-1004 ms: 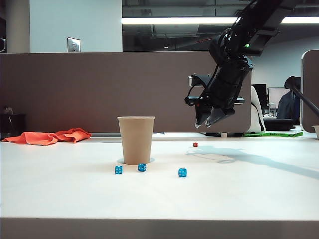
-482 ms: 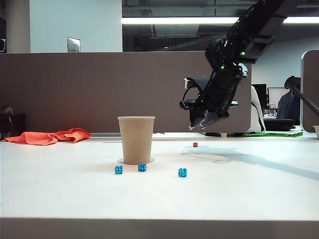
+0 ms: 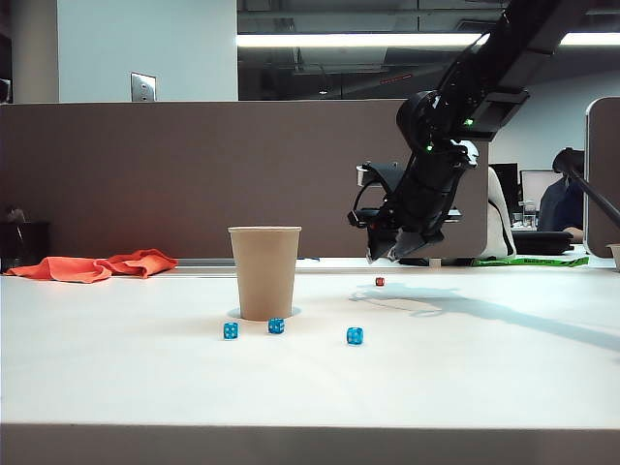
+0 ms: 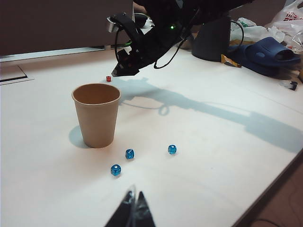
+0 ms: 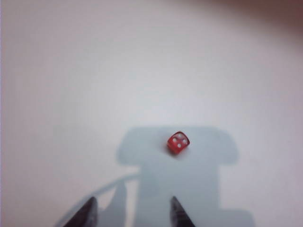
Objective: Pick up the dice with a different color and drop it into the paper cup.
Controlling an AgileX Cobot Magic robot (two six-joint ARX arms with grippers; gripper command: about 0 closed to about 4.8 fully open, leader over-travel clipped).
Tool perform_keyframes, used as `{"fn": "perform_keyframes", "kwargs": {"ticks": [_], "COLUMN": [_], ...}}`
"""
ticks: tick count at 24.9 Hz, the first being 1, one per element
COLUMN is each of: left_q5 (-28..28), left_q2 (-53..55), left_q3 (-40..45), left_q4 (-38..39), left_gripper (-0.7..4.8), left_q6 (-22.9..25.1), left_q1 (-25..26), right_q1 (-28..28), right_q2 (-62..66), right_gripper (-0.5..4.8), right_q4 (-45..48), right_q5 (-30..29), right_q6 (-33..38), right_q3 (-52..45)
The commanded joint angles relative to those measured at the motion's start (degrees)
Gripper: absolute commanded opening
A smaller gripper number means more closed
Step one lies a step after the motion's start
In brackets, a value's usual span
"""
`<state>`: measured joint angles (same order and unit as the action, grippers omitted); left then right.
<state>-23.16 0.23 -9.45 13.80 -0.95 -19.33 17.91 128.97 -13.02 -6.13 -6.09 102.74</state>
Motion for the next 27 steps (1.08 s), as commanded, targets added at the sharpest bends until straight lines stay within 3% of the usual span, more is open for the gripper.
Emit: {"fn": "perform_keyframes", "kwargs": {"ticks": [1, 27], "left_q5": [0.0, 0.0], "left_q2": [0.1, 0.1], "left_q3": [-0.1, -0.1], "left_q4": [-0.6, -0.6], "left_gripper": [-0.06, -0.06], "left_q6": [0.1, 0.1], "left_q1": [0.0, 0.0], "right_q1": [0.0, -0.1], "right_q2": [0.3, 4.5], "right_gripper": [2.00, 1.98], "right_q4": [3.1, 11.2], "right_q5": [0.6, 2.6], "right_q6": [0.1, 0.1], "right_q3": [0.3, 0.3]}}
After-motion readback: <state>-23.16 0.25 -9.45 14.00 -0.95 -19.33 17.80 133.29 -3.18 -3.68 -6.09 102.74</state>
